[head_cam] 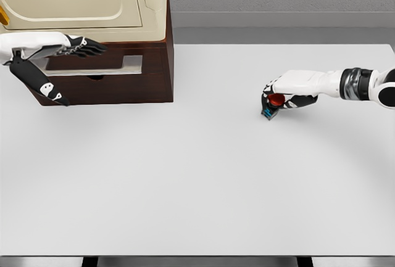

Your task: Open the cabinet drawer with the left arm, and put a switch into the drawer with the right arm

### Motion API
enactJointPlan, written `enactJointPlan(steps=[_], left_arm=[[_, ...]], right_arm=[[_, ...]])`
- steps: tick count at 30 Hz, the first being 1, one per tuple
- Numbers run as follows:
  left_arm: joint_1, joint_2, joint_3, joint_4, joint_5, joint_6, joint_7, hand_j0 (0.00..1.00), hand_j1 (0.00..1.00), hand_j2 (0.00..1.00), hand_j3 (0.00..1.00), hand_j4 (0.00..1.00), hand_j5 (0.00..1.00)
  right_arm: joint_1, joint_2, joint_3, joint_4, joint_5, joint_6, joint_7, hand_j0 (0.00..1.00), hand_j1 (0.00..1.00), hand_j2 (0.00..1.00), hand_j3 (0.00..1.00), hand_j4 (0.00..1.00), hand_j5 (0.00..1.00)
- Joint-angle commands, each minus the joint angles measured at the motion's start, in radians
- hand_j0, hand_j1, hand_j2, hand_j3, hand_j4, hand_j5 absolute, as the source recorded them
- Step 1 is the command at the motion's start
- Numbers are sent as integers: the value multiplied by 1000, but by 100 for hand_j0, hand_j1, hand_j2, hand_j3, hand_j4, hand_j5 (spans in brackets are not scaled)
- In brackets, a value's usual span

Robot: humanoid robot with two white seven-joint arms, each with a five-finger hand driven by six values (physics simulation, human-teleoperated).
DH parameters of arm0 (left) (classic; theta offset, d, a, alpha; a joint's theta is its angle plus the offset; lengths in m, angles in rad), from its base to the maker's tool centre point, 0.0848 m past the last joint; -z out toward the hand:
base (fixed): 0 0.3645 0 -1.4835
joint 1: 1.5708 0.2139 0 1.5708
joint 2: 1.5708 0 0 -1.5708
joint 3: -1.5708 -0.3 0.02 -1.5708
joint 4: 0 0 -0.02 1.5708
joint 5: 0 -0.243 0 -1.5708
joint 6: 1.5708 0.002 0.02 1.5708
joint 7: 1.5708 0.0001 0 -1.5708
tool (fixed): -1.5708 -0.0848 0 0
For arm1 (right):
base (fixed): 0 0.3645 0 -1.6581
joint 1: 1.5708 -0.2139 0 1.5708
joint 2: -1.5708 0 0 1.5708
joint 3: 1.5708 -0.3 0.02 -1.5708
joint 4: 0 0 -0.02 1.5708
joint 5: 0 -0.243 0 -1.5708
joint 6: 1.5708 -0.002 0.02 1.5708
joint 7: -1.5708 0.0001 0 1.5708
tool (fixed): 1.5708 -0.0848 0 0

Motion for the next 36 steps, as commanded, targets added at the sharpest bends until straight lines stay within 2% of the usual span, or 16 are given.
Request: enactJointPlan(steps=[1,19,36], left_arm=[[2,-3,4,11,3,1,0,100,100,100,100,100,100],[34,-9,16,17,-10,1,0,100,100,100,100,100,100],[63,1,11,-7,-7,-3,0,100,100,100,100,100,100]], right_arm=[[-2,0,-2,-8,-6,3,0,51,51,51,51,51,51],[-26,6,-7,-103,-11,3,0,49,49,49,49,49,49],[-28,-3,-3,-259,-14,3,0,49,49,49,49,49,49]])
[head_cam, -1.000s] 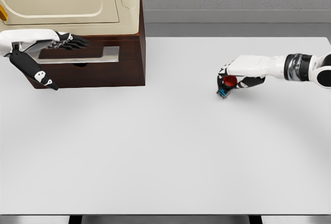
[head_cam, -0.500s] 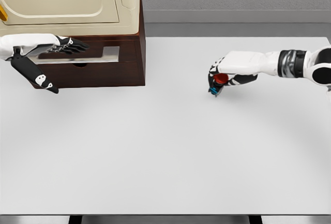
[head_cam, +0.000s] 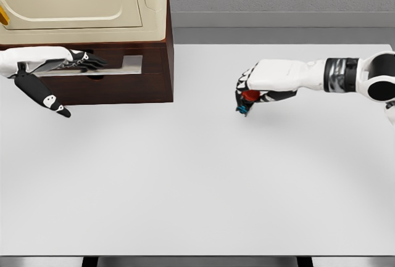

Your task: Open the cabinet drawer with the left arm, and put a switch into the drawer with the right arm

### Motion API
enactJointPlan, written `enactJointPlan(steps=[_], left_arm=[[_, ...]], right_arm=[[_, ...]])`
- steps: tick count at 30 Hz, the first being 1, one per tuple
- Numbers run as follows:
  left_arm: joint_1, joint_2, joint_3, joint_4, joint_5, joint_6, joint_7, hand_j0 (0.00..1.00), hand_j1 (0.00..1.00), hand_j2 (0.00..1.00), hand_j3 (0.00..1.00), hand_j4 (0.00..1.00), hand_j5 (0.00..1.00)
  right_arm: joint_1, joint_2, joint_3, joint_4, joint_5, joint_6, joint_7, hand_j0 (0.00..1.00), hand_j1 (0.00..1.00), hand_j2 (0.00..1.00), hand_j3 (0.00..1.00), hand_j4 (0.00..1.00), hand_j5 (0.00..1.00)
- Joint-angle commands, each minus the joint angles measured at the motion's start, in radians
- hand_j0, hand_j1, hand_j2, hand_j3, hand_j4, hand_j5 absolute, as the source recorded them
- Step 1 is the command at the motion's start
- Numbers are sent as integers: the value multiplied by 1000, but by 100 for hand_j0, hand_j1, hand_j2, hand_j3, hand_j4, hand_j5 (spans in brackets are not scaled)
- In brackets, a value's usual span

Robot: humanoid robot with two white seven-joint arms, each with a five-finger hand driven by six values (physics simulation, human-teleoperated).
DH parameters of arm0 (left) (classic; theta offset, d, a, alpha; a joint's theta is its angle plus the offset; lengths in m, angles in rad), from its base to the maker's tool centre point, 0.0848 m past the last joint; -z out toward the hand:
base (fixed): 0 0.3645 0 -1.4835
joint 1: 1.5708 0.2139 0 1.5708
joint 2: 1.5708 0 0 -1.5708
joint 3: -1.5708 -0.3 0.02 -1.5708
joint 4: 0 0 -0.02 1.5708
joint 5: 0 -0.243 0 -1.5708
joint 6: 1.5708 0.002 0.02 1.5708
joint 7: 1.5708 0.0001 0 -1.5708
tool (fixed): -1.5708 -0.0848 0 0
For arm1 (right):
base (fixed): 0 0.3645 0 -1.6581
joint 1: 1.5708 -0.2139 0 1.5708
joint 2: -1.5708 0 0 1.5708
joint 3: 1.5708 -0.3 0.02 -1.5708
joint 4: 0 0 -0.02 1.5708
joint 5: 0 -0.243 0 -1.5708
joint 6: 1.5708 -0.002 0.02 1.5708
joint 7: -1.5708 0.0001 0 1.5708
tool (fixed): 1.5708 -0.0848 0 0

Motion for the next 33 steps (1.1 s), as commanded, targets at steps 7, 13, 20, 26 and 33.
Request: enactJointPlan(steps=[7,13,20,26,33], left_arm=[[15,7,-16,-39,11,5,-4,100,100,100,100,100,100],[22,30,-19,-55,11,5,-4,100,100,100,100,100,100],[34,50,-19,-62,11,6,-4,100,100,100,100,100,100],[37,61,-19,-69,11,5,-4,100,100,100,100,100,100],[37,61,-19,-75,13,5,-4,100,100,100,100,100,100]], right_arm=[[-6,0,-1,-44,-6,3,0,49,49,49,49,49,49],[-15,-1,-1,-98,-6,3,0,49,49,49,49,49,49],[-43,5,2,-114,-9,3,0,49,49,49,49,49,49],[-58,5,2,-147,-9,3,0,49,49,49,49,49,49],[-80,11,0,-154,-9,3,0,50,50,50,50,50,50]])
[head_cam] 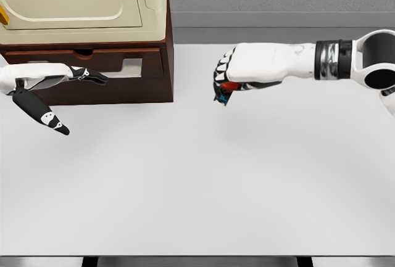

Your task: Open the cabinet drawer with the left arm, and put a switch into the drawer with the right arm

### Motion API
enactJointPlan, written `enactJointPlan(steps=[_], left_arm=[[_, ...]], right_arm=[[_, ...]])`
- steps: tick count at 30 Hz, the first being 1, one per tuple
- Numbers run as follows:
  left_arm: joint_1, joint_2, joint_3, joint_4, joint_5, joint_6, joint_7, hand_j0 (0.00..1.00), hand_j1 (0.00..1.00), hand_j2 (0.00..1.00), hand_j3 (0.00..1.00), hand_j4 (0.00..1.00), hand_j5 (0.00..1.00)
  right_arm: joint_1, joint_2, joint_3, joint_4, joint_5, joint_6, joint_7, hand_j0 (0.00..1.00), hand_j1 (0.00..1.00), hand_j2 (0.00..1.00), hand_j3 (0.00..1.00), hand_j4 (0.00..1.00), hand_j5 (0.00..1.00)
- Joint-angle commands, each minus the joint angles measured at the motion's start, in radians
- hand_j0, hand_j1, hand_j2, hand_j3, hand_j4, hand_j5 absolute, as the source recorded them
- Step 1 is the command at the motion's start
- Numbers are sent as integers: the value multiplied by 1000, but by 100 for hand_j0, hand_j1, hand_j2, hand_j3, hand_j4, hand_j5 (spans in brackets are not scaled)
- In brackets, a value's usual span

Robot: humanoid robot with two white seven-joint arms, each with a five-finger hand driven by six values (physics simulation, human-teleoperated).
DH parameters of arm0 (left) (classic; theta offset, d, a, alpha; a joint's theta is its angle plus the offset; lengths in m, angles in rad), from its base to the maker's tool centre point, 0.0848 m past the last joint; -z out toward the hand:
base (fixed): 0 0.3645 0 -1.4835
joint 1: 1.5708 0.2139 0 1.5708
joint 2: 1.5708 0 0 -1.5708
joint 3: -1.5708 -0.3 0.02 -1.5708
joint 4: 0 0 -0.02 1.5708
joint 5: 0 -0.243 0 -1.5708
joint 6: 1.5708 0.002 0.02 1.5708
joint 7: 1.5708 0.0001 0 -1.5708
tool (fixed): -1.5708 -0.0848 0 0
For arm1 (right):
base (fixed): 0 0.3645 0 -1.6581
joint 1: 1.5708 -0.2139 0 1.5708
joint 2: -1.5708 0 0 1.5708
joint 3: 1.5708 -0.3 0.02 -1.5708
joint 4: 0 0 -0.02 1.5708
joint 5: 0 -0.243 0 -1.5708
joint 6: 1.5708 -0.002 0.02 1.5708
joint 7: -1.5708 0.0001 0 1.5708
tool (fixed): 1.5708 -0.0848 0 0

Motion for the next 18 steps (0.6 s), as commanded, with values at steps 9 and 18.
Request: enactJointPlan(steps=[9,18], left_arm=[[9,19,-13,-2,-47,0,-1,100,100,100,100,100,100],[11,29,-11,-5,-41,-1,-1,100,100,100,100,100,100]], right_arm=[[-29,27,-1,-20,-7,3,0,50,50,50,50,50,50],[-44,81,2,11,-15,3,0,49,49,49,49,49,49]])
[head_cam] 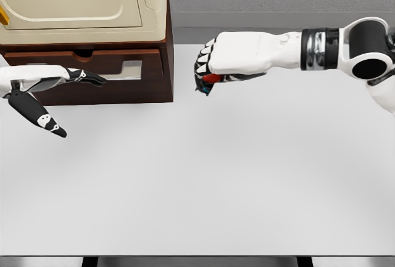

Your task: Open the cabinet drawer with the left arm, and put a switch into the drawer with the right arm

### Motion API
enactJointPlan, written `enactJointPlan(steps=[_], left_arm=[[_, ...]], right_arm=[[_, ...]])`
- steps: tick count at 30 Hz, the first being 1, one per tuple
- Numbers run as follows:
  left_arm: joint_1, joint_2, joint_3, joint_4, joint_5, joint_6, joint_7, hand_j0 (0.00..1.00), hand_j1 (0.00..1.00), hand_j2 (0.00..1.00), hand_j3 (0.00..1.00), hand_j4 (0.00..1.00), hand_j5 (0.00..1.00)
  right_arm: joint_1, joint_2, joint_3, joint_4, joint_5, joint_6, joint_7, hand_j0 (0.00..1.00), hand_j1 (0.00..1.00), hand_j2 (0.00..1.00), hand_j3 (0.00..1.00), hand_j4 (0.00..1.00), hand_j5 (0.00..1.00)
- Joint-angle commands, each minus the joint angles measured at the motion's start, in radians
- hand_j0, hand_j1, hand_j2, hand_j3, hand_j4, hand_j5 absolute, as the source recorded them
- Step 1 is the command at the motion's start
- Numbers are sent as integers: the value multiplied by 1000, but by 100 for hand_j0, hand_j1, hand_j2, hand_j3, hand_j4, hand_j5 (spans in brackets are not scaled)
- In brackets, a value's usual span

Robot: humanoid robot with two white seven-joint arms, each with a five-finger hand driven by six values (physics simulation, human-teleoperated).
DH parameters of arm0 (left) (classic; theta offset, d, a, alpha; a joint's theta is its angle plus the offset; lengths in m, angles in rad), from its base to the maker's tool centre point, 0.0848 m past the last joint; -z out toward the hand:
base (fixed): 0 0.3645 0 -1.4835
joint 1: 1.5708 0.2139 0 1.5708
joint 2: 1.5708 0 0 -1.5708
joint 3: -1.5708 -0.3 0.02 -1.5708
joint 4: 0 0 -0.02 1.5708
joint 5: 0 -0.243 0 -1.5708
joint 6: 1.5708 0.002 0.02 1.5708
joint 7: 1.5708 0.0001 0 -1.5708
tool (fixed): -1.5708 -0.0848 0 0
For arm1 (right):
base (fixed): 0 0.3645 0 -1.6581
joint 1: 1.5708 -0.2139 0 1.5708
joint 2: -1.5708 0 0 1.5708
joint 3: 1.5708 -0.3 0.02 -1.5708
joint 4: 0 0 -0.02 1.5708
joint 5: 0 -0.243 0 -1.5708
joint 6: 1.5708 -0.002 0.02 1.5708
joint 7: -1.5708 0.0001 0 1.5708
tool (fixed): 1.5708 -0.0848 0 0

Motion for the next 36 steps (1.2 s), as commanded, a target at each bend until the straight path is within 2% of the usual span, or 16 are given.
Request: enactJointPlan(steps=[1,6,13,25,30,36], left_arm=[[0,6,-17,7,-72,0,0,100,100,100,100,100,100],[6,15,-17,7,-69,0,0,100,100,100,100,100,100],[12,15,-15,7,5,-3,0,100,100,100,100,100,100],[26,25,-21,7,8,3,0,100,100,100,100,100,100],[25,58,-17,7,9,18,0,100,100,100,100,100,100],[23,58,-7,7,45,53,0,100,100,100,100,100,100]], right_arm=[[0,14,0,20,-6,3,-1,49,49,49,49,49,49],[-14,34,1,35,-6,3,-1,49,49,49,49,49,49],[-28,35,-2,44,-7,3,-1,49,49,49,49,49,49],[-51,57,0,47,-27,3,-1,49,49,49,49,49,49],[-63,60,0,47,-41,3,-1,49,49,49,49,49,49],[-66,60,-2,47,-43,3,-1,49,49,49,49,49,49]])
